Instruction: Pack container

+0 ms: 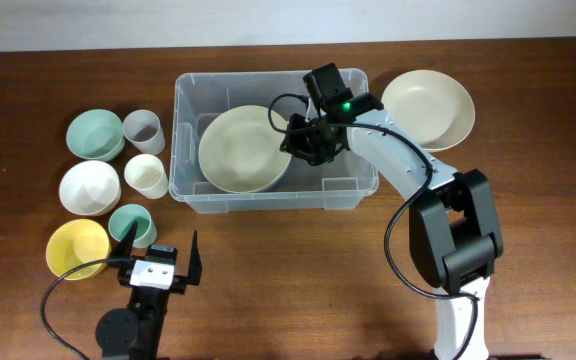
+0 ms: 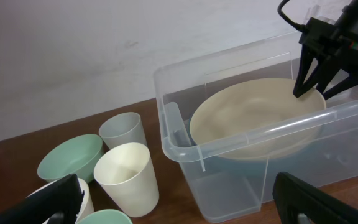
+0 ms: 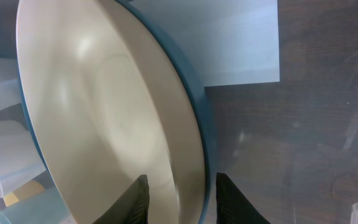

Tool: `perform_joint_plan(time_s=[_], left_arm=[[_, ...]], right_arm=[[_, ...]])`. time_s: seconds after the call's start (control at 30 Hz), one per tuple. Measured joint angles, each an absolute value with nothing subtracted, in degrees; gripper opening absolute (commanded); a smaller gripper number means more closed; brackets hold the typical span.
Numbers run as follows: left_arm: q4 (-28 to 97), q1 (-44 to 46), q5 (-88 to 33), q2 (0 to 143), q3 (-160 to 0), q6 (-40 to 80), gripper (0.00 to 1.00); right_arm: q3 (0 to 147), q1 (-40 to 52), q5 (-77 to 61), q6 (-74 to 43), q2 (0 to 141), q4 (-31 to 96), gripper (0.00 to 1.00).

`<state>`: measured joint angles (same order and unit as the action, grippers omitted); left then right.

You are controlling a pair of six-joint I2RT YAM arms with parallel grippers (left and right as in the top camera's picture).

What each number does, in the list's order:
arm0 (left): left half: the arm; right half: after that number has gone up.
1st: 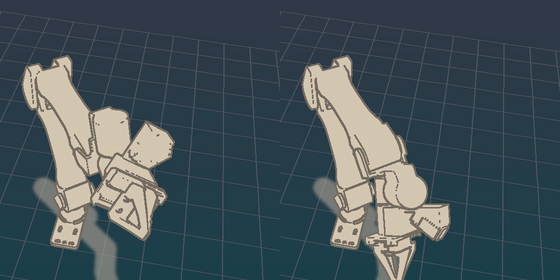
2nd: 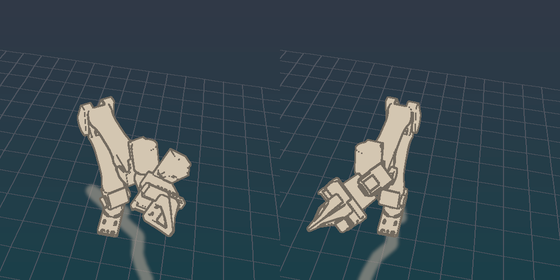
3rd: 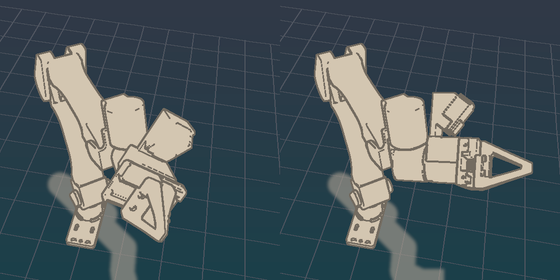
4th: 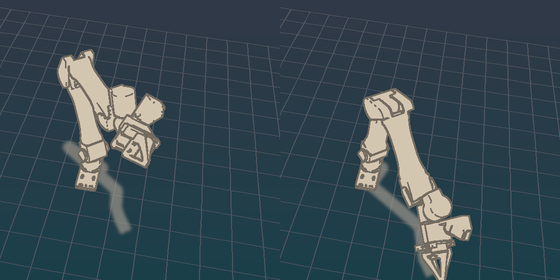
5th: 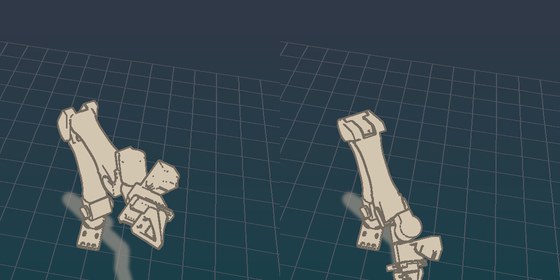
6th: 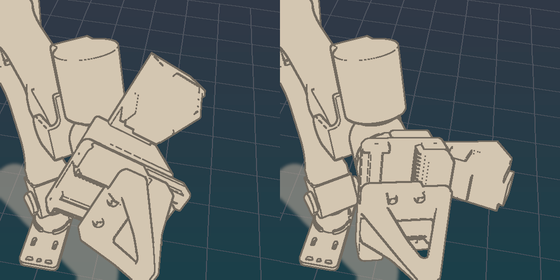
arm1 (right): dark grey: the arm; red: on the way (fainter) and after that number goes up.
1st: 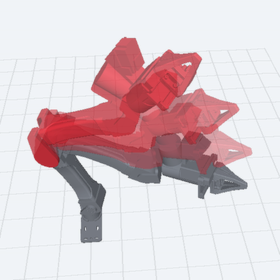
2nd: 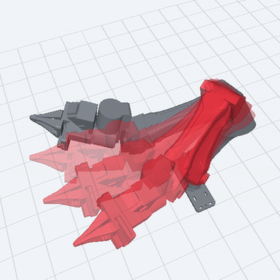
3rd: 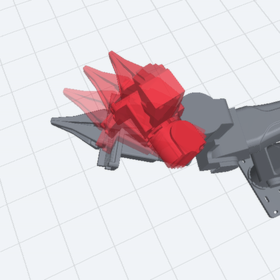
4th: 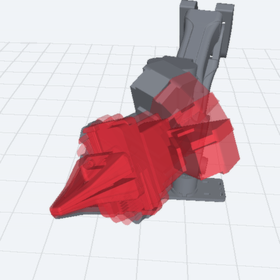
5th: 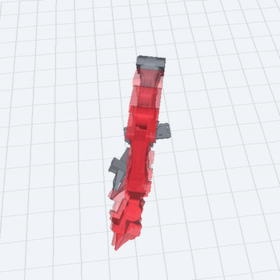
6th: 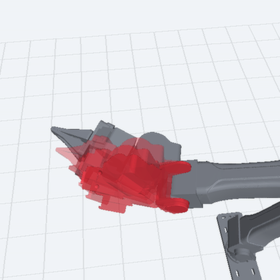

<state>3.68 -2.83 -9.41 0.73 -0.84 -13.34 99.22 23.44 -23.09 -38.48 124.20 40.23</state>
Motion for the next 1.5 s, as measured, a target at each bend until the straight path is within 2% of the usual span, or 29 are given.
perform_joint_plan(time_s=[0.13, 0.6, 0.83, 1.5], left_arm=[[3.68, -2.83, -9.41, 0.73, -0.84, -13.34, 1.0], [3.68, -2.83, -9.41, 0.73, -0.84, -13.34, 1.0], [3.68, -2.83, -9.41, 0.73, -0.84, -13.34, 1.0], [3.68, -2.83, -9.41, 0.73, -0.84, -13.34, 1.0]], right_arm=[[99.22, 23.44, -23.29, -38.52, 124.2, 40.23, 0.27], [100.9, 21.93, -23.46, -37.1, 122.56, 39.94, 0.22], [101.93, 21.43, -23.44, -34.06, 121.14, 40.05, 0.04], [101.93, 23.38, -23.44, -29.58, 121.12, 40.88, 0.04]])
